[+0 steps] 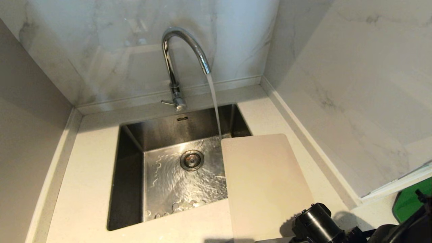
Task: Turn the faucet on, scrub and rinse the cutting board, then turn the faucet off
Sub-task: Pick up the cutting board
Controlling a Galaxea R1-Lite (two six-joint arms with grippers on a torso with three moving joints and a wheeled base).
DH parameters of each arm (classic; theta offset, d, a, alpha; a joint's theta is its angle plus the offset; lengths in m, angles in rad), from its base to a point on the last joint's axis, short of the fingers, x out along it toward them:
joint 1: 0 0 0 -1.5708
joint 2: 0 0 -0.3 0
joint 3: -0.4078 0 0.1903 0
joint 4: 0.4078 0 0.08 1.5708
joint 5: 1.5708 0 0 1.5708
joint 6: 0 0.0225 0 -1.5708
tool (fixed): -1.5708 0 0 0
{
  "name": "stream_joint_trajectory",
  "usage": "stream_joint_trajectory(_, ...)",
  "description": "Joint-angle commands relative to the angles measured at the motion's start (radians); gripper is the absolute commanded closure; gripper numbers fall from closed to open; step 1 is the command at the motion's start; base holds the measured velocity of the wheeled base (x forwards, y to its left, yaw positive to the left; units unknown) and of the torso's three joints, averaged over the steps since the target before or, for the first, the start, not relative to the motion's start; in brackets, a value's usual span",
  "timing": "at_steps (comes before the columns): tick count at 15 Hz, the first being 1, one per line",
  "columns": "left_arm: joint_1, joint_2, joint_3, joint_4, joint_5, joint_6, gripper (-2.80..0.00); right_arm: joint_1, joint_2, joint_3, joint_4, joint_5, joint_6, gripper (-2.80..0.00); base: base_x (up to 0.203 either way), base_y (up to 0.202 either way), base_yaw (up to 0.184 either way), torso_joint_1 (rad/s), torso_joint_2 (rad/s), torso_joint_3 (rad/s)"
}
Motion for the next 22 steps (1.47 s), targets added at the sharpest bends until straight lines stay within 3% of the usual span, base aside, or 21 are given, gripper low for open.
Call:
stream_joint_trajectory(1, 0.0, 0.0, 0.002, -0.001, -0.001, 0.0, 0.0, -0.001, 0.034, -0.003, 0.0, -0.001, -0.008, -2.8, 0.0, 0.0, 0.0, 0.0, 0.0, 0.0)
stream_joint_trajectory(9, 0.001, 0.0, 0.0, -0.001, 0.0, -0.001, 0.0, -0.004, 0.153, -0.003, -0.084, -0.004, 0.005, -2.8, 0.0, 0.0, 0.0, 0.0, 0.0, 0.0)
stream_joint_trajectory(22, -0.001, 0.0, 0.002, -0.003, 0.0, -0.002, 0.0, -0.001, 0.249, -0.025, -0.113, -0.009, 0.027, -2.8, 0.0, 0.0, 0.0, 0.0, 0.0, 0.0)
